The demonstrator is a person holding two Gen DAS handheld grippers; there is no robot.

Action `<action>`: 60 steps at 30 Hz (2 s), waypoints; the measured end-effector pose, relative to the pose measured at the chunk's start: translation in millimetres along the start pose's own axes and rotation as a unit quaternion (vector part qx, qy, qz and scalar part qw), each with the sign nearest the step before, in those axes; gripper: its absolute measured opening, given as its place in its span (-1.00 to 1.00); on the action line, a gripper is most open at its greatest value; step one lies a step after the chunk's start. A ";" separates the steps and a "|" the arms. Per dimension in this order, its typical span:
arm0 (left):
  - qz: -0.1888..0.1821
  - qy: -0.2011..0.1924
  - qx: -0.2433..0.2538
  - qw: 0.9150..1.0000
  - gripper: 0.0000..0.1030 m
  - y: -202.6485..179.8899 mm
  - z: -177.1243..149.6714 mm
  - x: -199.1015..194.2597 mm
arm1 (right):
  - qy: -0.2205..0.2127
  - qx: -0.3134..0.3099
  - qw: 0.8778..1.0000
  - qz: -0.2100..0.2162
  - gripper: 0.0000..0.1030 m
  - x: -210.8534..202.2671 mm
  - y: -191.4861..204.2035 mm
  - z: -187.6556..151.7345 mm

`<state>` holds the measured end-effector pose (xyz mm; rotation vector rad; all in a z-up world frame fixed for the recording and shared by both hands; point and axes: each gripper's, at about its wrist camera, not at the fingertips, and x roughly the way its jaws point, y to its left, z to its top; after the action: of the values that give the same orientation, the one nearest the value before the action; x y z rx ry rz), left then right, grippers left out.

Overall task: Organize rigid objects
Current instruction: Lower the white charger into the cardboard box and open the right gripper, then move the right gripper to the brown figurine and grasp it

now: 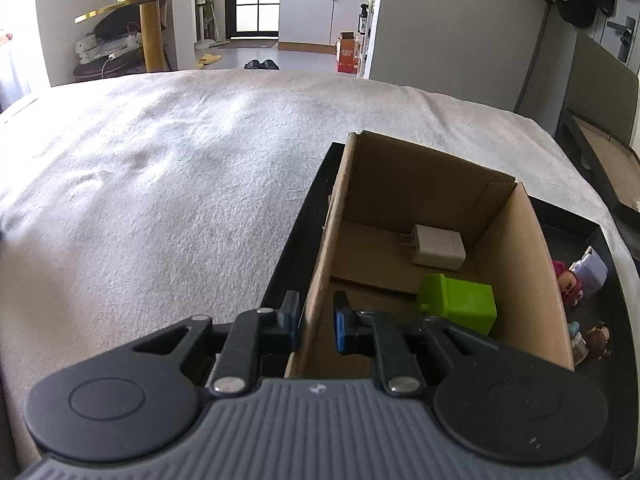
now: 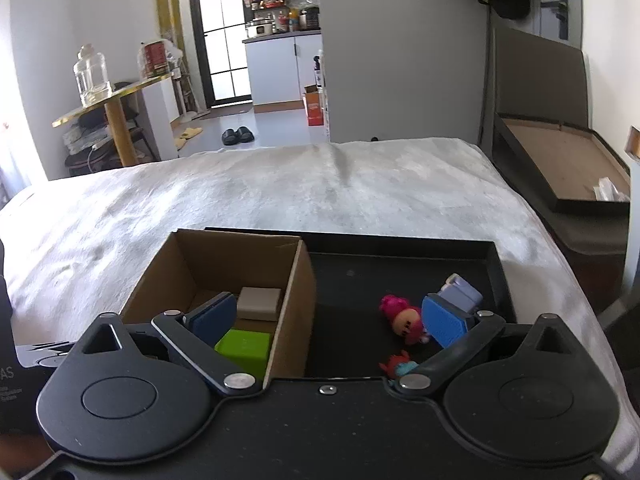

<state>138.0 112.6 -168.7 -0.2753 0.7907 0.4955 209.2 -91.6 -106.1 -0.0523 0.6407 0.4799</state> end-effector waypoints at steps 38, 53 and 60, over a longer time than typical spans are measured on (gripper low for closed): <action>0.036 0.008 0.044 0.998 0.71 -25.2 2.7 -18.5 | 0.044 0.113 0.993 -0.014 1.00 4.0 -99.7 -48.9; 0.049 0.024 0.053 0.997 0.71 -35.6 2.0 -8.9 | 0.041 0.149 0.988 -0.016 0.72 41.0 -134.6 -69.3; 0.060 0.033 0.057 0.996 0.71 -38.8 1.8 -0.3 | 0.054 0.169 0.984 -0.014 0.62 61.4 -142.4 -72.6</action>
<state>159.1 80.2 -165.3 -0.1391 0.9011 0.5547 274.6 -206.9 -214.5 0.2351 0.8197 0.3372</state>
